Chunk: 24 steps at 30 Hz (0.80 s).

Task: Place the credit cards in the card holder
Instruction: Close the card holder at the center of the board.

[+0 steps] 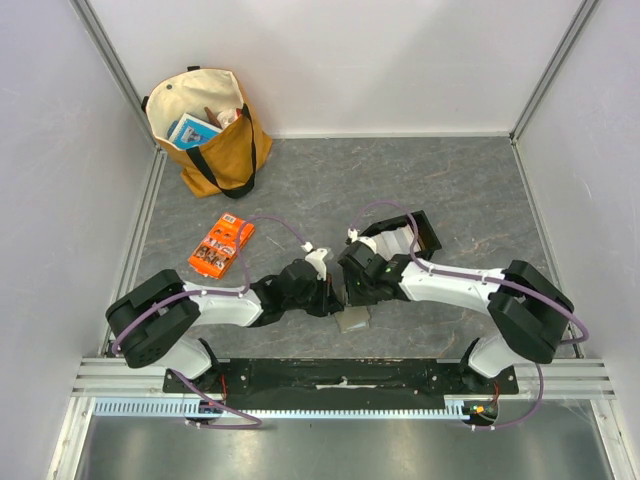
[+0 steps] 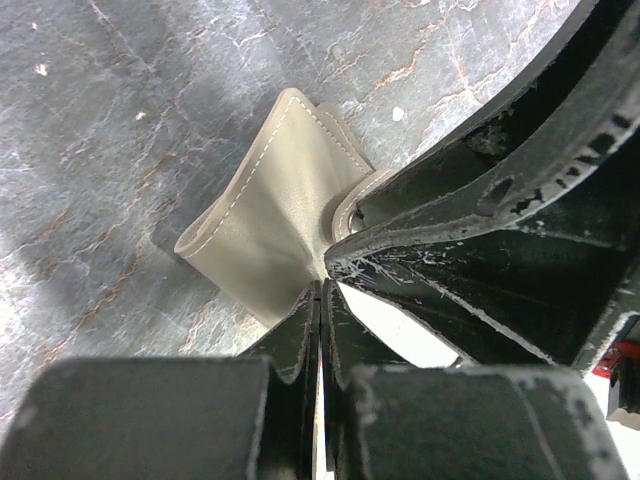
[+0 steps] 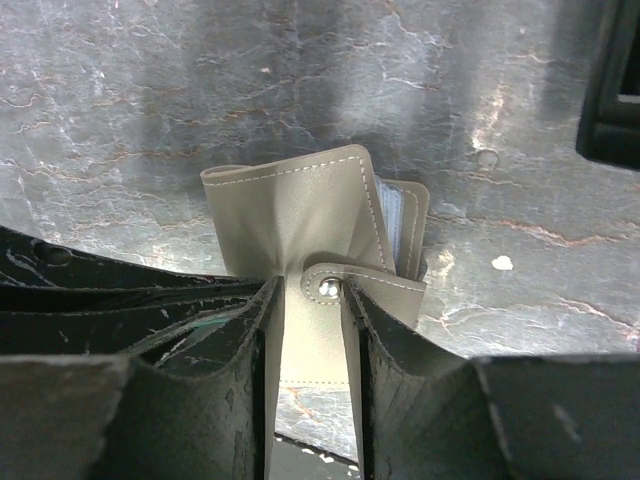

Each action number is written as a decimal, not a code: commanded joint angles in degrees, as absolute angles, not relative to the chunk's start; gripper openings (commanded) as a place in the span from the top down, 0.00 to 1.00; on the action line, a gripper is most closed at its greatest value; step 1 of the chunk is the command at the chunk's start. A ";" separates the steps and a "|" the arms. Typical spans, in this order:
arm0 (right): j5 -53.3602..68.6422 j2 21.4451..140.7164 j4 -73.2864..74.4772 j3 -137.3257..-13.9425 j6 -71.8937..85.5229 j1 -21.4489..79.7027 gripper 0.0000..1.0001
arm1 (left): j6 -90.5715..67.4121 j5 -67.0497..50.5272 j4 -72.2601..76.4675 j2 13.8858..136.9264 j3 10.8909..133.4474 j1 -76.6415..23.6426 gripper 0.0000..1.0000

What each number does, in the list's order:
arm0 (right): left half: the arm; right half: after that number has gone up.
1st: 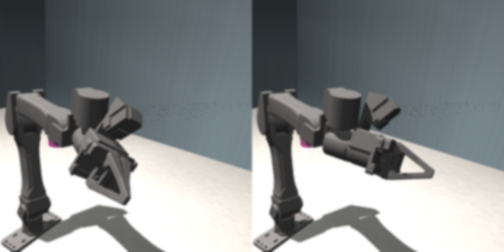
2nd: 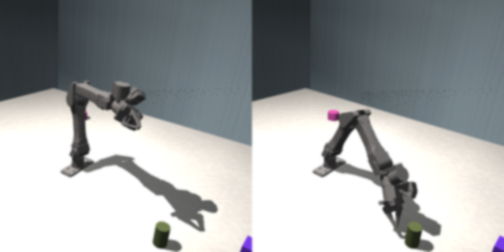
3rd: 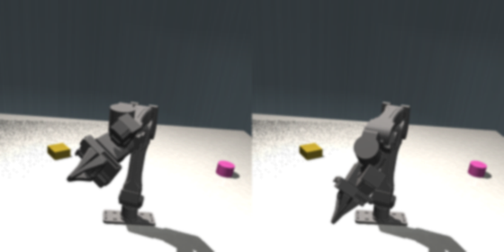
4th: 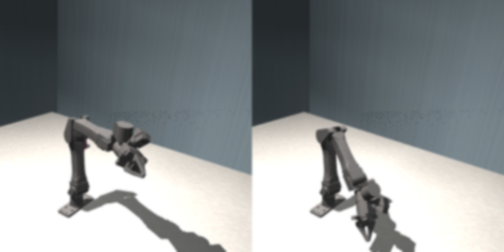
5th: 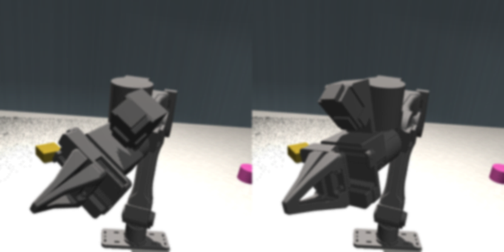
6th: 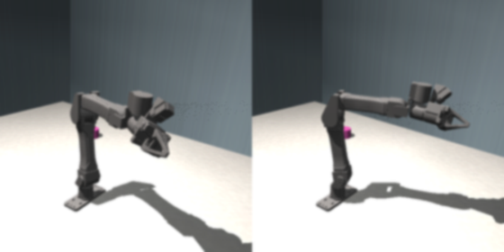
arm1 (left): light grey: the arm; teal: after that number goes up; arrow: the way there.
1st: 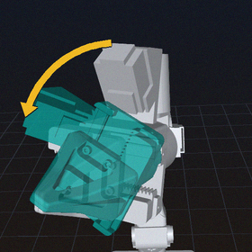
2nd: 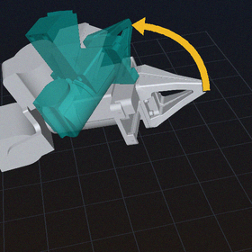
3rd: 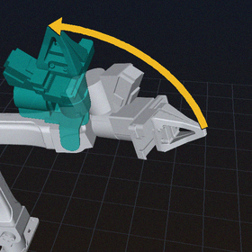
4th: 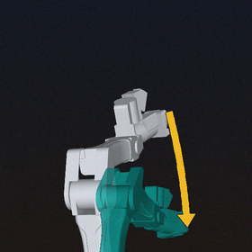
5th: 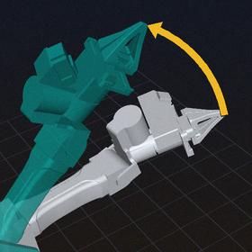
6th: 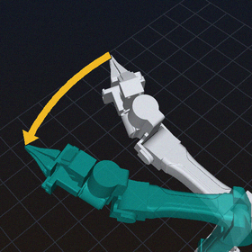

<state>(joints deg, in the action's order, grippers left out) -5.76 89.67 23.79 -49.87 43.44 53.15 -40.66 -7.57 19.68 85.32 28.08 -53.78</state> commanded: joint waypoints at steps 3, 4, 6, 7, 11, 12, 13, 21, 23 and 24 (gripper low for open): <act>-16.35 85.18 28.65 -45.70 42.80 52.03 0.61 | -39.03 -5.36 13.80 84.90 28.39 -54.40 0.98; -16.52 84.30 28.65 -45.70 42.72 51.94 0.61 | -38.94 -5.19 13.62 84.99 28.56 -54.40 0.98; -16.35 82.54 28.74 -45.62 42.72 51.86 0.61 | -38.67 -5.19 13.18 84.90 28.91 -54.40 0.98; -16.43 82.01 28.83 -45.62 42.80 51.77 0.61 | -38.58 -5.27 13.10 84.90 29.00 -54.40 0.98; -16.70 79.37 28.39 -44.21 43.24 51.77 0.62 | -38.32 -5.01 12.39 84.90 29.53 -54.40 0.98; -16.53 78.67 28.21 -43.86 43.33 51.77 0.62 | -38.23 -4.84 12.31 84.73 29.53 -54.40 0.98; -16.52 77.62 27.52 -43.42 43.59 51.77 0.62 | -38.23 -4.75 12.22 84.64 29.53 -54.49 0.98; -18.10 67.95 24.52 -40.08 45.70 51.42 0.64 | -38.14 -4.13 11.08 83.76 29.71 -54.40 0.98; -18.98 67.06 24.78 -39.55 45.97 51.33 0.75 | -38.15 -3.96 10.55 83.59 29.88 -54.40 0.98; -19.16 67.06 24.70 -39.29 45.88 51.24 0.79 | -38.14 -3.96 10.37 83.32 29.88 -54.40 0.98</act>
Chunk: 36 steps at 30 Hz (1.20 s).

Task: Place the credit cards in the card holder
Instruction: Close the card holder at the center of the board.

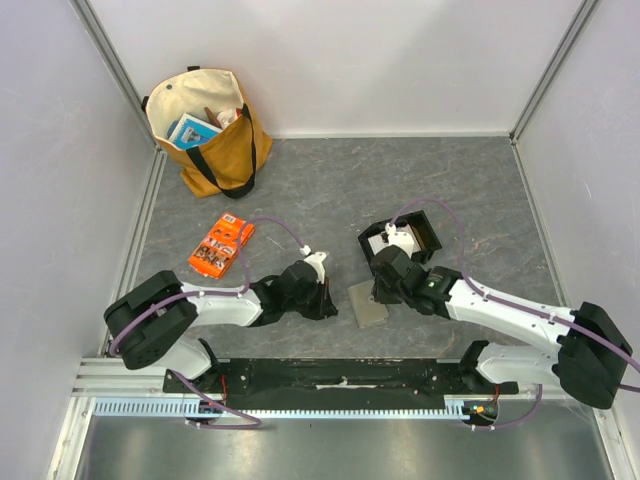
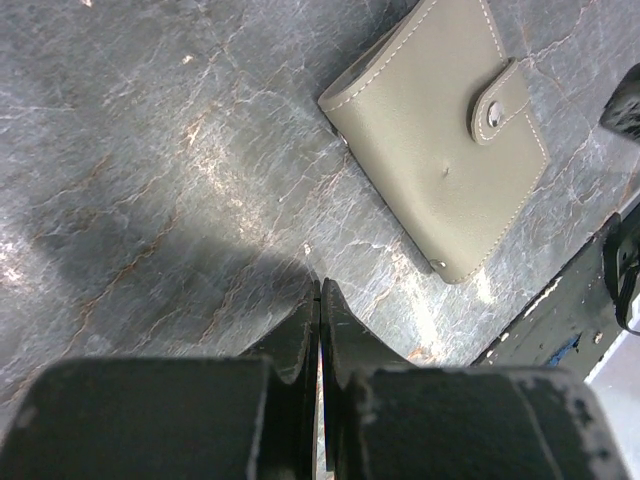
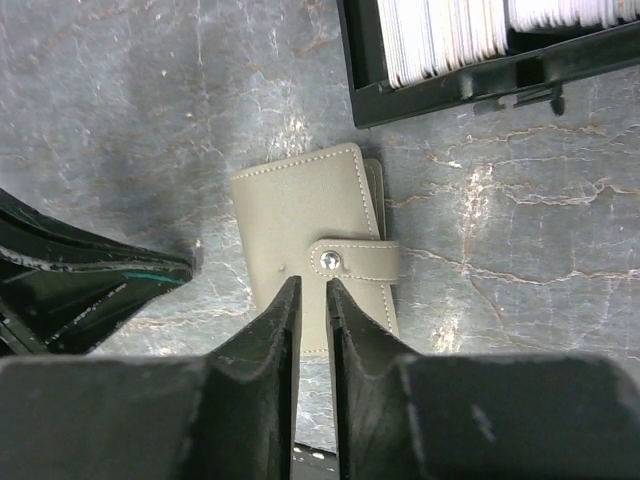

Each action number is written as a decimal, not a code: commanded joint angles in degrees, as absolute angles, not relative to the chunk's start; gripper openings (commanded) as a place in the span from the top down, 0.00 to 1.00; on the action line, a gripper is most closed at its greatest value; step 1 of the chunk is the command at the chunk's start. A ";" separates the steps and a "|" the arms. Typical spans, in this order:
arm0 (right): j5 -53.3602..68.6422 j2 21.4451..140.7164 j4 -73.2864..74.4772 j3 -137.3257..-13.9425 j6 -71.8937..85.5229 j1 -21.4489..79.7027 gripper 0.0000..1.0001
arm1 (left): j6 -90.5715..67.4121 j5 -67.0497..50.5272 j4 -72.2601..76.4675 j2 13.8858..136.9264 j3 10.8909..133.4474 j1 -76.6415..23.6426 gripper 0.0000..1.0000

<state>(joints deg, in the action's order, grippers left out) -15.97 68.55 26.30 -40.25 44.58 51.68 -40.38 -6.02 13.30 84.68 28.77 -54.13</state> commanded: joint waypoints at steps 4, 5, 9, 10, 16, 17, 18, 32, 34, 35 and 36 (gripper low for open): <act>-19.34 68.81 24.70 -38.76 45.53 50.98 0.90 | -38.58 -3.34 10.37 82.36 29.71 -54.41 0.98; -19.34 69.34 24.44 -38.59 45.44 50.98 0.94 | -38.58 -3.17 10.28 82.35 29.62 -54.32 0.98; -18.90 70.84 22.68 -37.71 44.74 50.63 1.00 | -38.67 -2.55 9.32 81.48 29.88 -54.40 0.98; -18.81 71.10 22.41 -37.71 44.39 50.45 1.00 | -38.76 -2.46 9.23 81.13 29.80 -54.40 0.98; -18.28 71.81 21.54 -37.09 43.24 49.57 1.00 | -40.16 -0.97 9.23 77.53 28.04 -54.40 0.98; -18.02 71.63 21.45 -37.00 43.16 49.48 1.00 | -40.34 -0.79 9.14 76.91 27.95 -54.40 0.98; -18.02 71.37 21.27 -36.83 42.98 49.31 1.00 | -40.43 -0.44 8.88 76.21 27.60 -54.40 0.98; -15.12 73.56 18.72 -37.09 41.05 48.08 1.00 | -41.66 3.87 6.68 71.28 26.02 -54.40 0.94; -13.81 73.92 17.85 -37.18 40.87 48.08 1.00 | -41.75 4.13 6.68 71.10 25.84 -54.40 0.93; -13.02 73.92 17.15 -37.18 40.96 48.08 1.00 | -41.75 4.13 6.68 71.19 25.84 -54.40 0.92; -12.57 74.00 17.05 -37.18 41.04 48.16 1.00 | -41.75 4.22 6.59 71.10 25.84 -54.40 0.90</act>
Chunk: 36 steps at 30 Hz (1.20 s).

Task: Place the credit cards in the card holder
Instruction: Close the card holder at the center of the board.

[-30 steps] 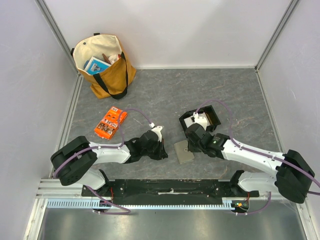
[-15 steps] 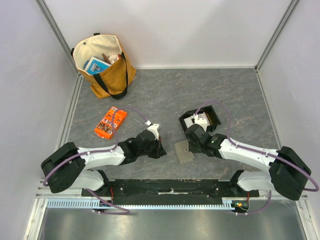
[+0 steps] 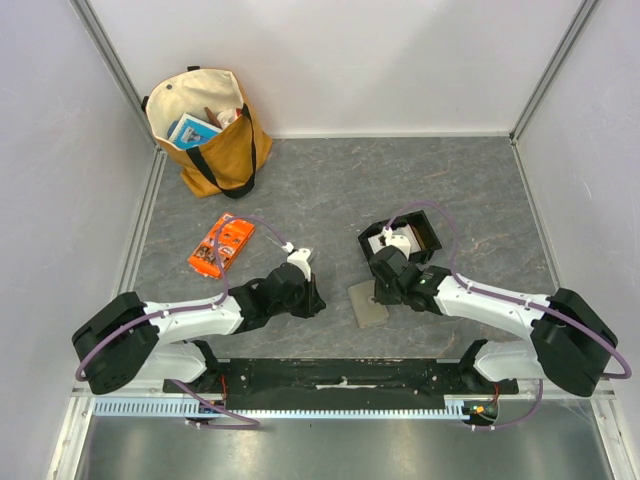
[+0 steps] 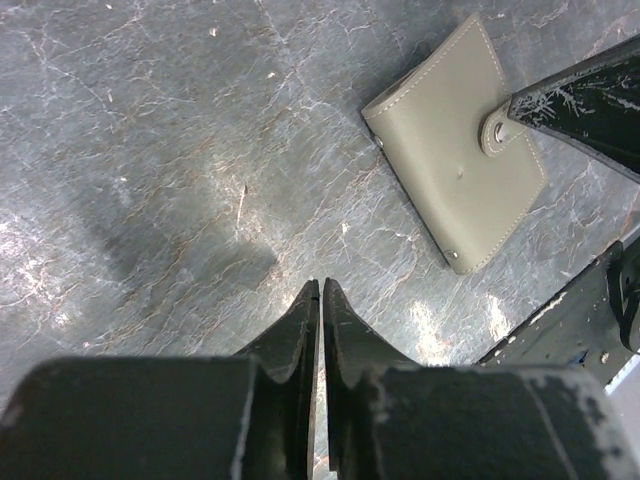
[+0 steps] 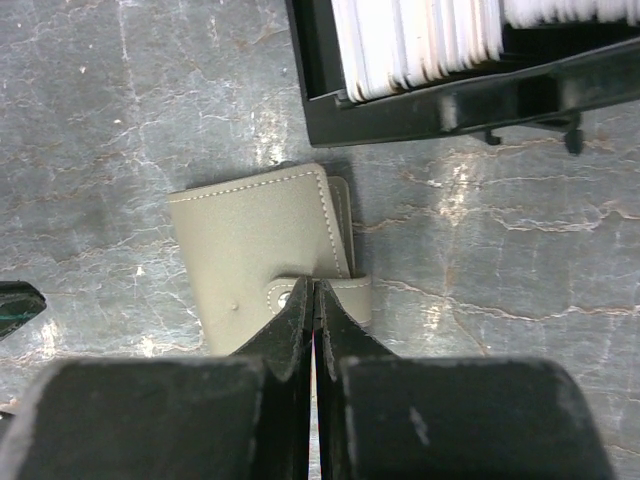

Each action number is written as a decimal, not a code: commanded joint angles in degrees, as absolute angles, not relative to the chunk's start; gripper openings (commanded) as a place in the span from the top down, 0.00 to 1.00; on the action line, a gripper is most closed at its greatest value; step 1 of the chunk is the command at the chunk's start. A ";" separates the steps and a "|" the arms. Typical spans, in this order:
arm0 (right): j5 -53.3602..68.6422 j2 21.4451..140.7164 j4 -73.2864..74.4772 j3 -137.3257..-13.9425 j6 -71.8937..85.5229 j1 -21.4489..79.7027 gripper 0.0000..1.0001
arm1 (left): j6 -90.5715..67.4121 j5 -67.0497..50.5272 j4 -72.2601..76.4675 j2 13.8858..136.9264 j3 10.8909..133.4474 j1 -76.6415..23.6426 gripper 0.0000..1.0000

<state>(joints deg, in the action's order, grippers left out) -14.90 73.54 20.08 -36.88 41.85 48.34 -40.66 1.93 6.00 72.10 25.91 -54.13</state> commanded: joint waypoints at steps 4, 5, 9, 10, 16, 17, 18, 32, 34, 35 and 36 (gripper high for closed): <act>-11.87 73.92 16.70 -36.83 41.48 48.16 1.00 | -41.75 4.48 6.33 70.67 25.66 -54.40 0.76; -11.43 73.92 16.79 -36.74 41.48 48.16 1.00 | -41.75 4.57 6.33 70.66 25.66 -54.40 0.73; -10.90 73.21 16.70 -36.04 41.66 48.08 1.00 | -41.84 4.92 6.33 70.58 25.58 -54.32 0.67; -10.64 72.86 16.87 -35.86 41.83 48.08 1.00 | -41.84 4.92 6.33 70.58 25.58 -54.40 0.67; -10.55 73.38 17.31 -35.07 42.28 48.08 1.00 | -41.92 4.92 6.33 70.66 25.49 -54.40 0.67; -10.63 73.91 17.49 -35.16 42.28 48.08 1.00 | -41.92 4.92 6.33 70.58 25.49 -54.40 0.67; -10.72 74.35 17.40 -35.07 42.28 48.16 1.00 | -41.92 4.92 6.24 70.49 25.49 -54.40 0.67; -9.14 75.94 18.28 -32.35 43.59 48.16 1.00 | -41.84 5.27 5.89 69.79 25.05 -54.40 0.69; -8.97 75.41 18.37 -31.64 43.68 48.16 1.00 | -41.92 5.27 5.89 69.87 25.05 -54.32 0.69; -8.96 74.89 18.37 -31.29 43.51 48.16 1.00 | -41.92 5.27 5.89 69.79 25.05 -54.32 0.69; -9.23 74.19 18.37 -31.20 43.33 48.16 1.00 | -41.92 5.27 5.89 69.70 25.05 -54.40 0.69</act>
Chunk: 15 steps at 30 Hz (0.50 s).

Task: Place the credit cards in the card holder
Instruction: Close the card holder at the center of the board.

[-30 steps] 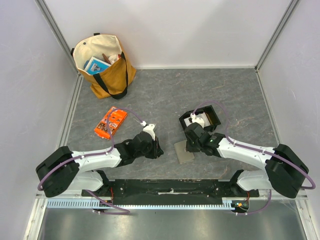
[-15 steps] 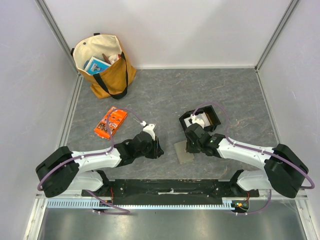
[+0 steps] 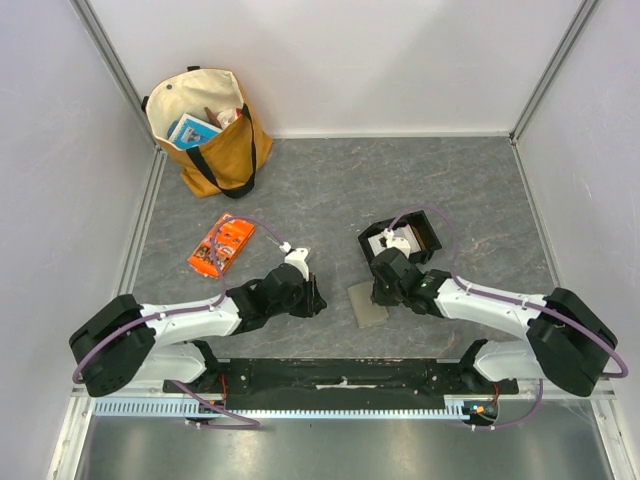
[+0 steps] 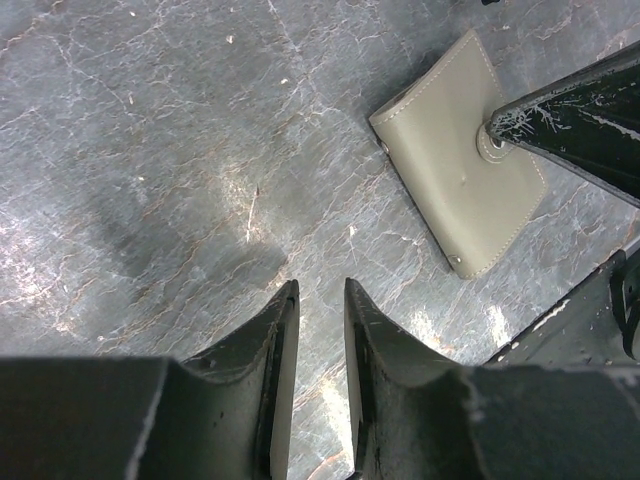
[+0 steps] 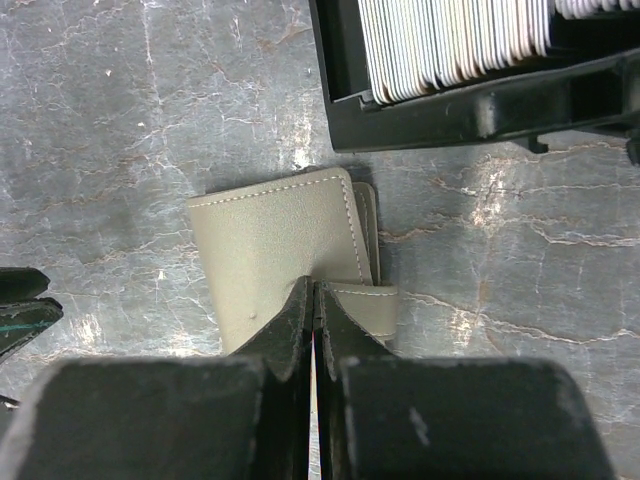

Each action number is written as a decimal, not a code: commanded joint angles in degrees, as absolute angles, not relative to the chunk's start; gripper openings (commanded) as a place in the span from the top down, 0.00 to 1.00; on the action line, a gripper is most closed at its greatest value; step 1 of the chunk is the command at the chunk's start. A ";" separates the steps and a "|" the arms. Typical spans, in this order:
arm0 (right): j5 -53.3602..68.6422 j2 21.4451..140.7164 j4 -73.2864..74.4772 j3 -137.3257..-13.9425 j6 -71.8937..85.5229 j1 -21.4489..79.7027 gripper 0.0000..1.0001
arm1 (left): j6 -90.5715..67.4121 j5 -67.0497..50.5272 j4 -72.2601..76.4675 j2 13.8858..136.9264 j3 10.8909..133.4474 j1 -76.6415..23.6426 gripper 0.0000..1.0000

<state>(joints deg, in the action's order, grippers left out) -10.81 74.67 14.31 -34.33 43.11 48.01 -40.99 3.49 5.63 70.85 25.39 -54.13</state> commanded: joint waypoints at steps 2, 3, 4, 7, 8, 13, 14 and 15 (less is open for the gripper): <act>-9.67 72.69 18.20 -31.73 42.72 48.16 0.99 | -42.01 5.27 5.89 69.70 25.05 -54.32 0.69; -10.10 71.90 18.28 -32.25 42.37 48.16 0.96 | -42.01 5.19 5.80 69.52 25.14 -54.32 0.68; -10.98 71.20 18.37 -32.86 42.02 48.16 0.91 | -42.01 5.19 5.54 69.17 25.31 -54.40 0.66; -12.91 68.48 18.81 -34.54 41.84 48.25 0.75 | -42.10 5.45 4.49 68.30 25.49 -54.32 0.54; -13.53 67.42 18.98 -34.98 41.75 48.16 0.70 | -42.10 5.71 3.96 68.03 25.75 -54.32 0.50; -16.61 64.95 19.78 -34.02 43.15 47.29 0.47 | -42.36 6.33 0.80 66.18 26.28 -54.32 0.33; -16.18 65.39 19.69 -33.58 43.24 46.85 0.47 | -42.54 6.33 0.53 65.92 26.37 -54.32 0.30; -15.91 66.09 19.69 -33.23 43.42 46.58 0.47 | -42.80 6.24 0.35 65.57 26.45 -54.32 0.28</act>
